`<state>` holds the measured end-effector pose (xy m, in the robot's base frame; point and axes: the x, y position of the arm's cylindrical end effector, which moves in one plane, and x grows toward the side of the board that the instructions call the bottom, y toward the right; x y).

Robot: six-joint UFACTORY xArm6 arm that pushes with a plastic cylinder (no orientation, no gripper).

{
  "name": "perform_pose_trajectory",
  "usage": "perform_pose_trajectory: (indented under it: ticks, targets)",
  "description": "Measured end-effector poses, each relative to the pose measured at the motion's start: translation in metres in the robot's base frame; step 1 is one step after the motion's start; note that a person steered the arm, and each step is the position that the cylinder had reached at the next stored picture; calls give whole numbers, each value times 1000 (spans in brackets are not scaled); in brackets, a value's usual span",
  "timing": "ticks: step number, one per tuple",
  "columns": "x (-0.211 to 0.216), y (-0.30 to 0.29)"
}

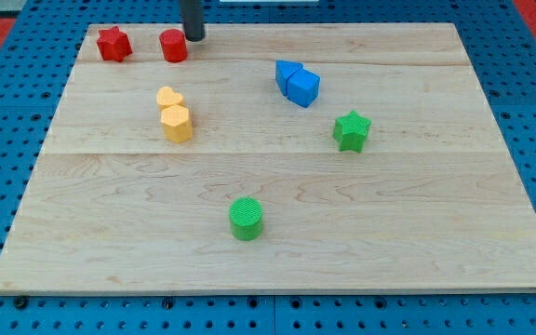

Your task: Separate the blue blocks

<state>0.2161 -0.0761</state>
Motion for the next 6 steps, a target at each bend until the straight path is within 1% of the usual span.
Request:
perform_pose_trajectory:
  ticks: [1,2,3,4,5,6]
  targets:
    - [18,127]
    - [93,194]
    - [131,178]
    - [109,144]
    - [68,88]
    - [52,13]
